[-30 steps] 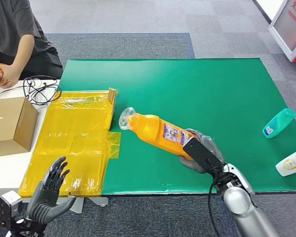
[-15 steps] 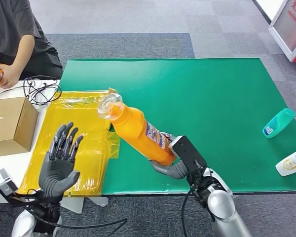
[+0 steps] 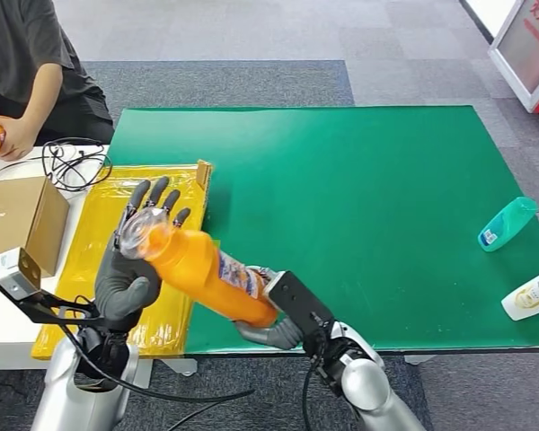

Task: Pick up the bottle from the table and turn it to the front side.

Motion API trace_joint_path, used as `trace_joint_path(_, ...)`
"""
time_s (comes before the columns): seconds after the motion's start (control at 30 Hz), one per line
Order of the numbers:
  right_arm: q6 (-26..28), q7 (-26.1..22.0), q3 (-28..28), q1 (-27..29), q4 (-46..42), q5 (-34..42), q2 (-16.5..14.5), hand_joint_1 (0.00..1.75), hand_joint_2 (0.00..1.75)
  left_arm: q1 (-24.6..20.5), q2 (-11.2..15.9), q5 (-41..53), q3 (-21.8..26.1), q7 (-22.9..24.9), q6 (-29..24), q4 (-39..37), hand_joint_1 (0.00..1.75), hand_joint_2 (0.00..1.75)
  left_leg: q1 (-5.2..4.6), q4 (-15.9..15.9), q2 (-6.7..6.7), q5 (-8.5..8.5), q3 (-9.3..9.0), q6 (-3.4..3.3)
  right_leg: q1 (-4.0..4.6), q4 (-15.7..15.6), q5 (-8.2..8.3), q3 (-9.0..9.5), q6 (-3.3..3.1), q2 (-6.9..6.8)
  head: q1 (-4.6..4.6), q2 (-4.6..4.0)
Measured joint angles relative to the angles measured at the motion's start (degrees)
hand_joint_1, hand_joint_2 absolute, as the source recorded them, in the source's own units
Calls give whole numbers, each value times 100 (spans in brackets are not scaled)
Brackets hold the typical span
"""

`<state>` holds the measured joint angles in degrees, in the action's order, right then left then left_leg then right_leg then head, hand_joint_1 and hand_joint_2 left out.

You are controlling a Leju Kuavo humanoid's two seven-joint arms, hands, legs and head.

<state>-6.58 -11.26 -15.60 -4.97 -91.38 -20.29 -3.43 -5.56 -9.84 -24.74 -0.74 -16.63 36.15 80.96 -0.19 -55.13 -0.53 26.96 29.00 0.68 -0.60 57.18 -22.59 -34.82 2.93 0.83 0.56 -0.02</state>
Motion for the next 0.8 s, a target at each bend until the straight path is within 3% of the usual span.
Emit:
trace_joint_path(0.4,239,-79,-355,33,110,-682,-2,175,175,-339,-2,-368,-448,770,-693,-439,0,175,0,0,0,0,1,0,0,0,0,0,0,-1,0,0)
trace_joint_path(0.8,446,-264,-306,-2,165,-1342,28,175,175,-299,174,-93,-1076,1168,-715,-498,0,175,1,0,-1,0,3,0,-1,0,0,0,0,-2,0,0)
